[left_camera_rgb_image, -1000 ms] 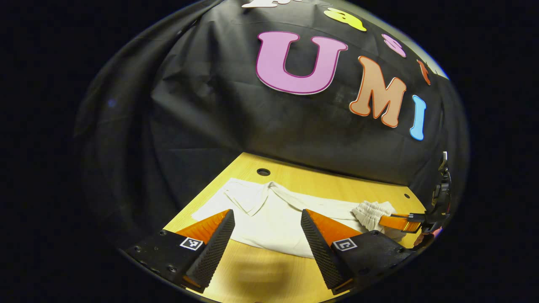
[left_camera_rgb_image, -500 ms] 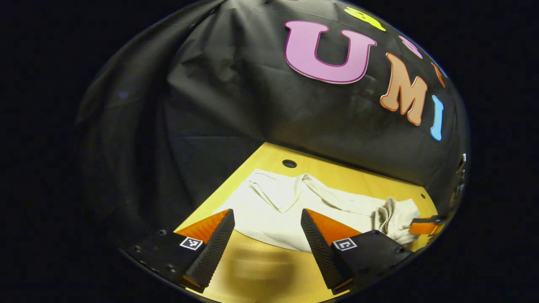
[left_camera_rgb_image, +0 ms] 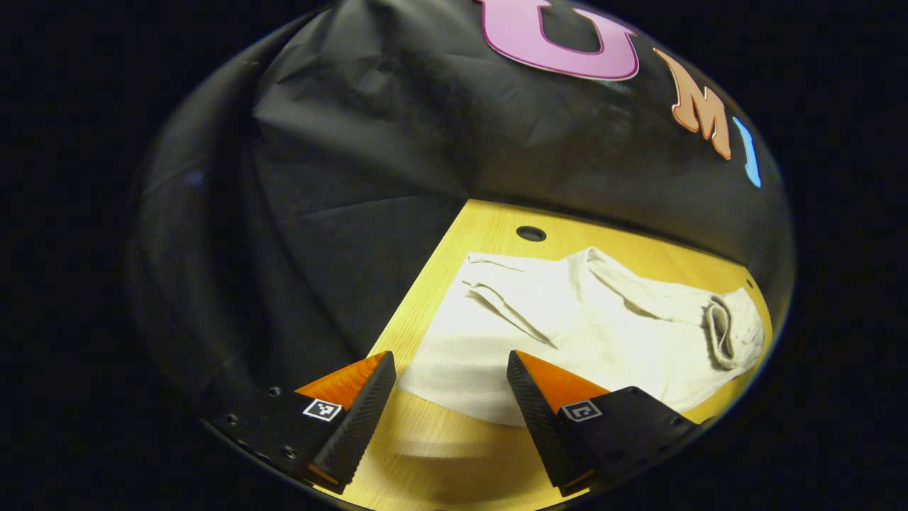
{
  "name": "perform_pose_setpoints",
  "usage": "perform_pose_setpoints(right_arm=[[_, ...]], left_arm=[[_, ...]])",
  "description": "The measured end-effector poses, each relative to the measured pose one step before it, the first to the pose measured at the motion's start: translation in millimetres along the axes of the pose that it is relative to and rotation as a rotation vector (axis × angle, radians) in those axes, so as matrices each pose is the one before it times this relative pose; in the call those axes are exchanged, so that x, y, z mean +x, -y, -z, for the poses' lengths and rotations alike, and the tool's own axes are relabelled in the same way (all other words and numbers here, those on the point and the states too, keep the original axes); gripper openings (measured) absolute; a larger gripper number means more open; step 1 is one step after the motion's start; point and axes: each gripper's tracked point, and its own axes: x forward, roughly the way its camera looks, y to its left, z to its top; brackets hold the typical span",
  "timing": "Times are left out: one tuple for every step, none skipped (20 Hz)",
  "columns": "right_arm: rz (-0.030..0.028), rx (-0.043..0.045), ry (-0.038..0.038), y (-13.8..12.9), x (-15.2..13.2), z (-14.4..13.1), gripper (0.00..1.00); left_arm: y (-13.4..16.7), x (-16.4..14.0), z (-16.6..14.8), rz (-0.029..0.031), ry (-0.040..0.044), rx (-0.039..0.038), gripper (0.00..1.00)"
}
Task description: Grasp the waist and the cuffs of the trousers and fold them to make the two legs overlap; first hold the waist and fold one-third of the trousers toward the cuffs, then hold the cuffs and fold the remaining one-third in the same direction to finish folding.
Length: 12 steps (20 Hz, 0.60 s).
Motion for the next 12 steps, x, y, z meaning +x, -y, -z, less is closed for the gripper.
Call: perform_pose_setpoints(right_arm=[[0.01767, 0.0034, 0.01447, 6.41, -5.95, -5.26, 0.95], [0.02044, -0.0022, 0.01182, 7.08, -5.78, -4.69, 0.95], [0.01911, -0.00088, 0.00862, 8.67, -5.02, -3.8, 0.95], [0.01494, 0.0024, 0.00463, 6.09, -5.13, -4.04, 0.95], [0.01256, 0.00366, 0.00657, 5.16, -4.98, -3.03, 0.95], [0.01061, 0.00514, 0.00575, 4.56, -3.56, -3.23, 0.95], [0.00956, 0.005, 0.00453, 3.97, -3.89, -1.87, 0.95], [0.00637, 0.00736, 0.00544, 2.82, -1.02, -2.49, 0.95], [-0.003, 0.00977, 0.00114, -0.33, -0.98, -1.7, 0.95], [-0.00659, 0.00715, -0.00165, -2.33, 0.63, -0.58, 0.95], [-0.00622, 0.00911, 0.00363, -2.26, -1.38, -0.6, 0.95], [-0.00663, 0.01128, 0.005, -2.91, 1.04, -2.92, 0.96]], left_arm=[[0.42, 3.29, 3.48, -0.00197, -0.01824, 0.01411, 0.95], [0.17, 1.42, 2.07, 0.0015, -0.01085, 0.01086, 0.96], [-0.31, 0.87, 0.5, 0.00207, -0.00599, 0.00807, 0.96], [-0.42, -1.37, -0.14, 0.00154, -0.00632, 0.00752, 0.95], [-0.08, -1.34, -0.45, 0.00101, -0.00832, 0.00846, 0.96], [0.75, -1.16, -1.41, 0.00419, -0.00006, 0.00306, 0.95], [-0.42, 0.15, -2.63, 0.00493, 0.01022, 0.00265, 0.96], [0.35, 0.18, 2.95, 0.00776, -0.00972, -0.00261, 0.95], [0.33, -1.37, 0.29, 0.00401, -0.00128, -0.01978, 0.94], [-0.98, -0.32, -0.46, 0.00041, -0.00107, -0.00174, 0.94], [-0.38, -0.8, 0.41, 0.00383, -0.00655, 0.00264, 0.93], [0.0, 0.13, -0.33, 0.00615, 0.00257, -0.00177, 0.93]])
